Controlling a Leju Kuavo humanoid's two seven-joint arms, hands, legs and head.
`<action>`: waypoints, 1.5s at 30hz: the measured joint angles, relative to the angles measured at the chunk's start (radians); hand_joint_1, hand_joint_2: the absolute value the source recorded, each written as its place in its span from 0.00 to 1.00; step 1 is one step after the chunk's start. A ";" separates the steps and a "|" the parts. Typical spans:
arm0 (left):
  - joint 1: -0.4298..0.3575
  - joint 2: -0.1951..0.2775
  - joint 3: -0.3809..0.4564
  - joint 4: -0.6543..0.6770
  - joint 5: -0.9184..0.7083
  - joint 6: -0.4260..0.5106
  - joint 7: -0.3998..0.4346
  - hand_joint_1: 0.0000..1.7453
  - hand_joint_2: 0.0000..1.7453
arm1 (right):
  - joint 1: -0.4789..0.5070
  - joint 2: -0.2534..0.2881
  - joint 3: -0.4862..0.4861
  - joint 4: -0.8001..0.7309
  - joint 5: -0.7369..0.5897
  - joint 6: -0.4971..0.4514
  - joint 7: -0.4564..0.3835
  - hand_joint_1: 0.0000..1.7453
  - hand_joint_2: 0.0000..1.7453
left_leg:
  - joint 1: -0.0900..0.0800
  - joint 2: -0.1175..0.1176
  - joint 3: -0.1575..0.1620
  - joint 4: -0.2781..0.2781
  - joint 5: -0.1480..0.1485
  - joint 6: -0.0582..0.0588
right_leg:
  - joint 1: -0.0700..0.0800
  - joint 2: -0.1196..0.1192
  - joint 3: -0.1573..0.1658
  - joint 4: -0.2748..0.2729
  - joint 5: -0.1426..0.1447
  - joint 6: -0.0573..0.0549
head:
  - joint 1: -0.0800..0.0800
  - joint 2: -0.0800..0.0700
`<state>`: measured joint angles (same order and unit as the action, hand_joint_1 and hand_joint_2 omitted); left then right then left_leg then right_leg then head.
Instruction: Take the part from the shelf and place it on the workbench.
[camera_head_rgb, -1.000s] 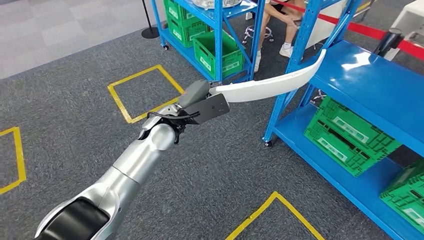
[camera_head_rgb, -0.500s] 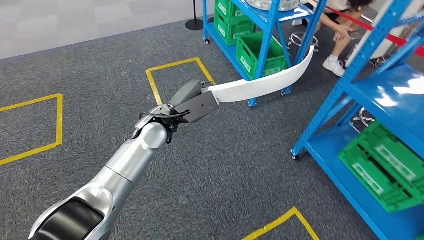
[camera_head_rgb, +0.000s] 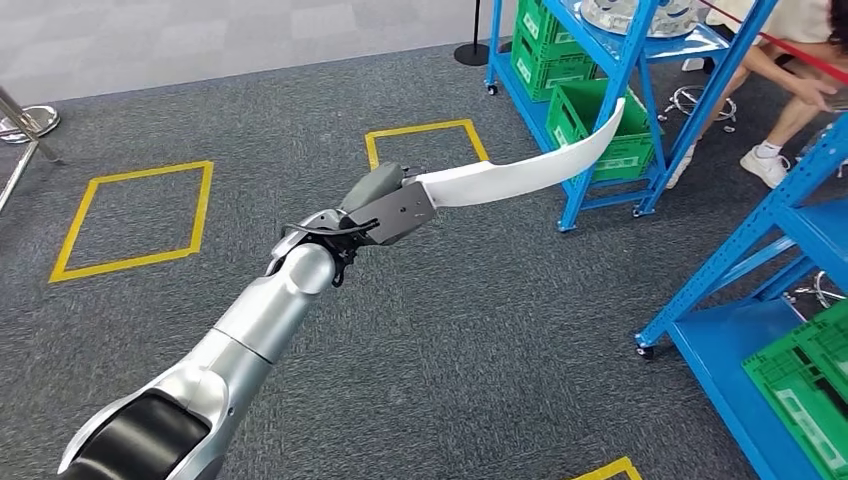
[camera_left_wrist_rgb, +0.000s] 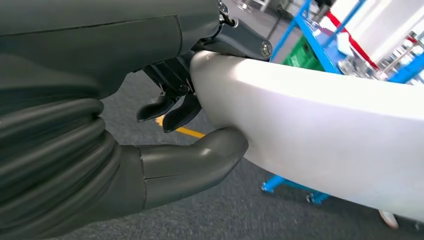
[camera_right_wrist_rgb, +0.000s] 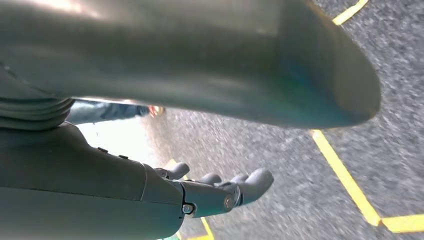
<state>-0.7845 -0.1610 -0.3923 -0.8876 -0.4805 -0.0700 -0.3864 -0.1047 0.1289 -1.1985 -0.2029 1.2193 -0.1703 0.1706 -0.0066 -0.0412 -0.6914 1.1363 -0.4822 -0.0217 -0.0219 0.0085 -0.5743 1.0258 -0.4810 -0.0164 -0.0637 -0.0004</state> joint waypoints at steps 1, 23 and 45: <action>0.003 0.000 0.000 0.000 -0.002 0.005 0.000 1.00 1.00 | 0.002 0.000 0.000 0.000 0.001 0.000 0.000 0.00 0.00 | 0.001 0.020 -0.032 0.068 -0.033 -0.002 | 0.002 -0.015 0.000 0.000 -0.001 -0.004 | -0.003 0.000; 0.044 -0.003 0.004 -0.029 -0.012 0.041 -0.010 1.00 1.00 | 0.002 -0.001 0.000 0.000 0.004 0.003 0.001 0.00 0.00 | -0.001 -0.060 0.068 -0.100 0.050 0.042 | -0.005 0.038 -0.033 0.071 -0.021 0.049 | 0.008 0.000; 0.042 0.007 0.017 -0.034 -0.008 0.054 -0.017 1.00 1.00 | -0.003 -0.007 0.000 0.000 0.010 0.002 -0.002 0.00 0.00 | -0.007 0.048 0.085 -0.117 0.042 0.050 | 0.007 -0.080 -0.015 0.065 -0.053 0.040 | 0.000 0.000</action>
<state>-0.7425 -0.1537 -0.3748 -0.9217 -0.4889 -0.0163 -0.4038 -0.1075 0.1222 -1.1990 -0.2029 1.2296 -0.1679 0.1683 -0.0134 0.0066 -0.6062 1.0193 -0.4401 0.0280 -0.0153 -0.0714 -0.5890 1.0912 -0.5343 0.0236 -0.0640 -0.0004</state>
